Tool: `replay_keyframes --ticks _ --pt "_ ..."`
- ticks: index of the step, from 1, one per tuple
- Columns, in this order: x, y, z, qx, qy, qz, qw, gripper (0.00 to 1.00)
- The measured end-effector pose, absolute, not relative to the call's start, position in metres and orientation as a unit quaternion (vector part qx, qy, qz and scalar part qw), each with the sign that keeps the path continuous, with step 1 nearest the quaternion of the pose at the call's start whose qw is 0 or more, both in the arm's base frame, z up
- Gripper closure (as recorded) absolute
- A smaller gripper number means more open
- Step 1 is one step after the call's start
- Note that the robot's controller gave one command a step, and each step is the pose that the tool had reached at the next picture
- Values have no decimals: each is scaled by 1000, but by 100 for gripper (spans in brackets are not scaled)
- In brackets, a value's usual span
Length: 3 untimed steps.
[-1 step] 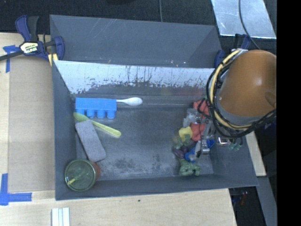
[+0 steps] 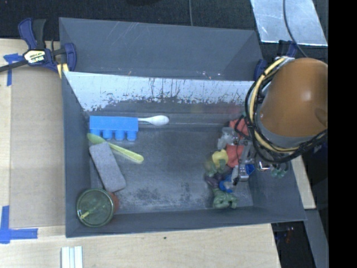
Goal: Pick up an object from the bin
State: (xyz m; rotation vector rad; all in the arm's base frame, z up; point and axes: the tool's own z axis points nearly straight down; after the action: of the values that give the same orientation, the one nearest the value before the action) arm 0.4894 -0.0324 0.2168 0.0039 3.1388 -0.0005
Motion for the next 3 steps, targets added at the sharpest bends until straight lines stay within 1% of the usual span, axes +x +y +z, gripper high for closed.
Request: replay_keyframes --ticks 1,2,3 --pt "497 -30 148 -19 1000 0 4 0" --pt "495 -42 139 -167 986 -2 6 0" --pt "498 -71 147 -214 977 -1 2 0"
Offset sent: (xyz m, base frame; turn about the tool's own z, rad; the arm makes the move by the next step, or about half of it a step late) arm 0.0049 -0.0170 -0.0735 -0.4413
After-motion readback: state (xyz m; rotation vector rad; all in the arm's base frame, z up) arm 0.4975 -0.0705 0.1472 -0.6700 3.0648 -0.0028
